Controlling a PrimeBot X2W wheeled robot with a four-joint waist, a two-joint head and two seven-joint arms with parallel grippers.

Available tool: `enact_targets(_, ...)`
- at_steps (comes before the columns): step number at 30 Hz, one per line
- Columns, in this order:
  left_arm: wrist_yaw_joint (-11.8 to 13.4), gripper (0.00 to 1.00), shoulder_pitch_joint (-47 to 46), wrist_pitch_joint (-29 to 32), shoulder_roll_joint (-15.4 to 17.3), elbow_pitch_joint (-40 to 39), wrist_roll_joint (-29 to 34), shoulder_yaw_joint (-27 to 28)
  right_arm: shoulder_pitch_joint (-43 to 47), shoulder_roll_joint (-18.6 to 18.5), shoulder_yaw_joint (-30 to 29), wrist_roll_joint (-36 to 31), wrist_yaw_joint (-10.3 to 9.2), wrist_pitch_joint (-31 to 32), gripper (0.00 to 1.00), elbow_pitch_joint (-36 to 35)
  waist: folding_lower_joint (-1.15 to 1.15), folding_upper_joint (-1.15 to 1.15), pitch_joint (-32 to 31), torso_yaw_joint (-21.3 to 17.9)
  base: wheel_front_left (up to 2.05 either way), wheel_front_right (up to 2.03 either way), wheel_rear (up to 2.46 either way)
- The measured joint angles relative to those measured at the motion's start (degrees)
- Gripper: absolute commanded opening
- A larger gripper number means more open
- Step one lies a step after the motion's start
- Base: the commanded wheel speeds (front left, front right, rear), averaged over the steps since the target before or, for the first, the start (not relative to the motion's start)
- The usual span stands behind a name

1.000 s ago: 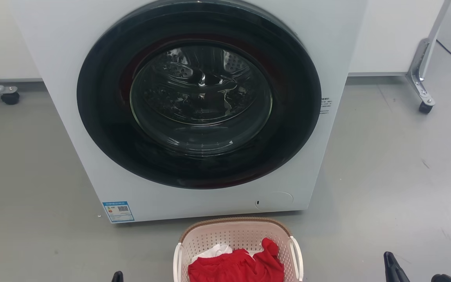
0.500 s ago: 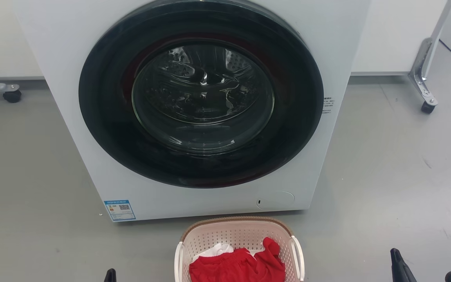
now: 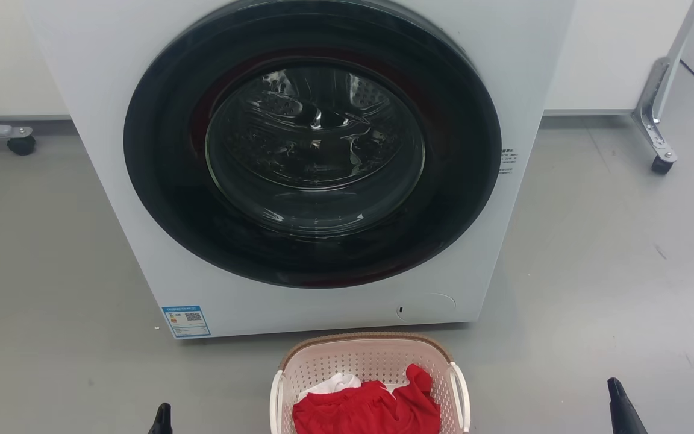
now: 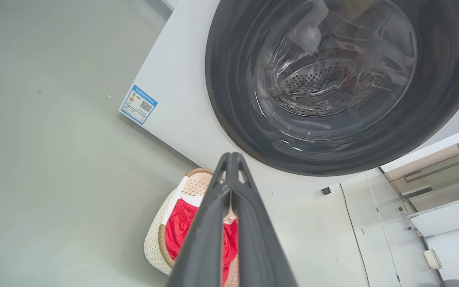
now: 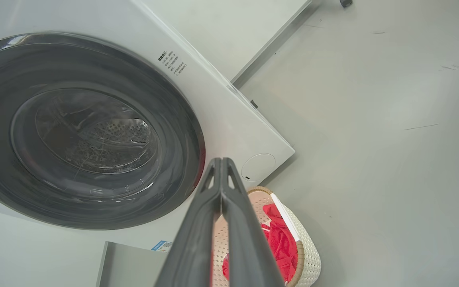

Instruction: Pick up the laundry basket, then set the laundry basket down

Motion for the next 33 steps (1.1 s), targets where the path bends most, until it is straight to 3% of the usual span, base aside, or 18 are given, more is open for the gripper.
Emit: enact_targets(33,-4.5,0.0,-3.9,6.5,-0.4,0.8,-25.8,5.2,-2.6,3.4,-8.0,24.1,4.65,6.3,0.0,1.4,0.0,0.0,0.4,0.7,0.0,0.0,0.0)
